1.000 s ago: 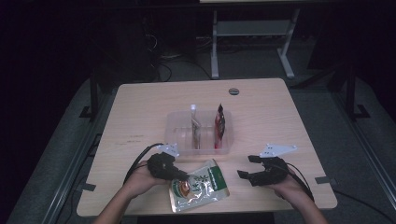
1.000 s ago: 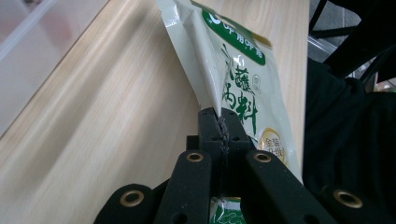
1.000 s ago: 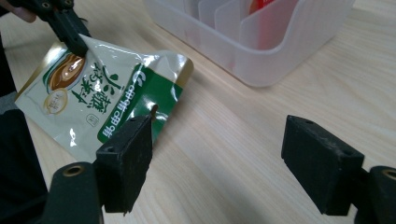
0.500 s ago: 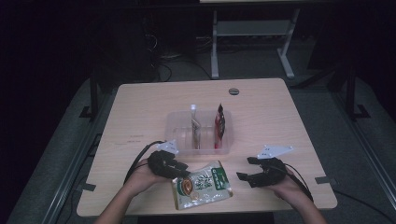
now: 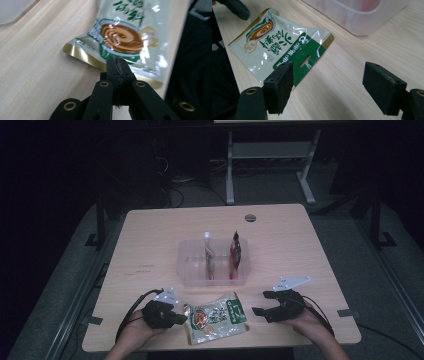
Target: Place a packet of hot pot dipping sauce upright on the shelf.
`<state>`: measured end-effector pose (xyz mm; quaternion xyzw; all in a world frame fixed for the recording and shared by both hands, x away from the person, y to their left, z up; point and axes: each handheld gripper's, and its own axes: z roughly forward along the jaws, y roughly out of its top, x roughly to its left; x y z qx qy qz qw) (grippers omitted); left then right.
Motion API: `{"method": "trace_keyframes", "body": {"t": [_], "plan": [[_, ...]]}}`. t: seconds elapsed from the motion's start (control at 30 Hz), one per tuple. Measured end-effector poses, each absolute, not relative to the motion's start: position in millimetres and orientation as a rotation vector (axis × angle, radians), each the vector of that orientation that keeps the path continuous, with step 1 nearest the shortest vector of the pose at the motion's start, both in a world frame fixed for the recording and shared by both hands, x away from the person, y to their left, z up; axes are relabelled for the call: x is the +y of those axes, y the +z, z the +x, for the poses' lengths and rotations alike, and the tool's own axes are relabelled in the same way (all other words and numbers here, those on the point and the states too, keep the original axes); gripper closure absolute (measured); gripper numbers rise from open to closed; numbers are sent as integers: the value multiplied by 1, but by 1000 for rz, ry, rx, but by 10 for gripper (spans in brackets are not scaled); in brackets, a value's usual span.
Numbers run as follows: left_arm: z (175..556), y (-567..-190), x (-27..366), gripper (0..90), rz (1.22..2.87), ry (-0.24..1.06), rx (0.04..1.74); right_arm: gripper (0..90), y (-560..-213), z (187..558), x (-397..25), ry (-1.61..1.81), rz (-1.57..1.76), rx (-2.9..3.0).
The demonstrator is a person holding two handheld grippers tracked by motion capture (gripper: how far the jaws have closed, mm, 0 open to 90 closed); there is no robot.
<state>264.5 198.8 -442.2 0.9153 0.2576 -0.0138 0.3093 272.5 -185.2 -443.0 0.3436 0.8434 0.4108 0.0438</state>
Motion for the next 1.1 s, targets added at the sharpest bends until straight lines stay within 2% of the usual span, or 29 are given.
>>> {"method": "trace_keyframes", "body": {"t": [0.43, 0.6, 0.87, 1.1], "plan": [[277, -450, 185, 897, 2474, 42, 652, 246, -450, 272, -178, 1235, 1055, 2654], [277, -442, 183, 891, 2424, 49, 635, 251, -454, 272, -172, 1224, 1029, 2698], [293, -434, 159, 737, 2397, 83, 551, 250, -455, 272, -170, 1204, 1026, 2706], [303, -443, 145, 707, 2420, 65, 519, 250, -455, 273, -172, 1198, 1040, 2705]]}}
